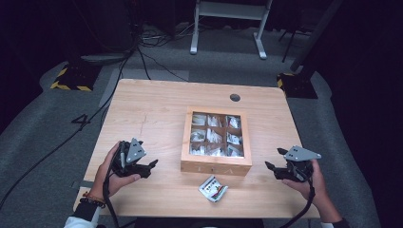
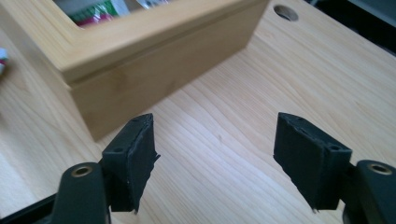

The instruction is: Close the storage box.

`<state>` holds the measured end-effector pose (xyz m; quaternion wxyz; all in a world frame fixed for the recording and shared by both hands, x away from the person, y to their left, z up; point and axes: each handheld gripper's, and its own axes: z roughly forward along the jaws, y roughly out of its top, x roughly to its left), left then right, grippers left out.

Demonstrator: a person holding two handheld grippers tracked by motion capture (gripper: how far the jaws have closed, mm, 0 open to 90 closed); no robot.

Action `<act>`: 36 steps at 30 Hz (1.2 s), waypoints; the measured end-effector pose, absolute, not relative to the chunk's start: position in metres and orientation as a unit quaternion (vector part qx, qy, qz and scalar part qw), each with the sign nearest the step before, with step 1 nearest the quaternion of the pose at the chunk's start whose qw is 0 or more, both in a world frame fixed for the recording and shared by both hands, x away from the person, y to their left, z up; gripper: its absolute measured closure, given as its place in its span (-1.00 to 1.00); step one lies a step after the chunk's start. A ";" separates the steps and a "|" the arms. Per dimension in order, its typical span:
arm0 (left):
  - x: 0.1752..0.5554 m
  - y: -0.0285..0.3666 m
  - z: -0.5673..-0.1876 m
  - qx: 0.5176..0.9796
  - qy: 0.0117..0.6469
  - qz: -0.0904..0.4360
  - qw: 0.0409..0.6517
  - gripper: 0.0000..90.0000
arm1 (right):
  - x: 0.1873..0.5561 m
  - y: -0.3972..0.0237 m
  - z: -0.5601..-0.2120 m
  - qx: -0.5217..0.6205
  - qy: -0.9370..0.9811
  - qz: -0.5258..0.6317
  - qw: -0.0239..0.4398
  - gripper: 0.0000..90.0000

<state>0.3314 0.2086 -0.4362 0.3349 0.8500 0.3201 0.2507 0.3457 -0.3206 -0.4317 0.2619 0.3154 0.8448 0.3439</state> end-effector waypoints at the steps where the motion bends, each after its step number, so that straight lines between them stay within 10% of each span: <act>1: 0.331 0.211 -0.438 0.850 0.321 0.252 0.333 -0.59 | 0.346 -0.324 -0.434 0.320 0.844 0.341 0.262 -0.35; 36: 0.334 0.250 -0.486 0.837 0.389 0.205 0.326 -0.59 | 0.349 -0.405 -0.491 0.415 0.822 0.337 0.198 -0.38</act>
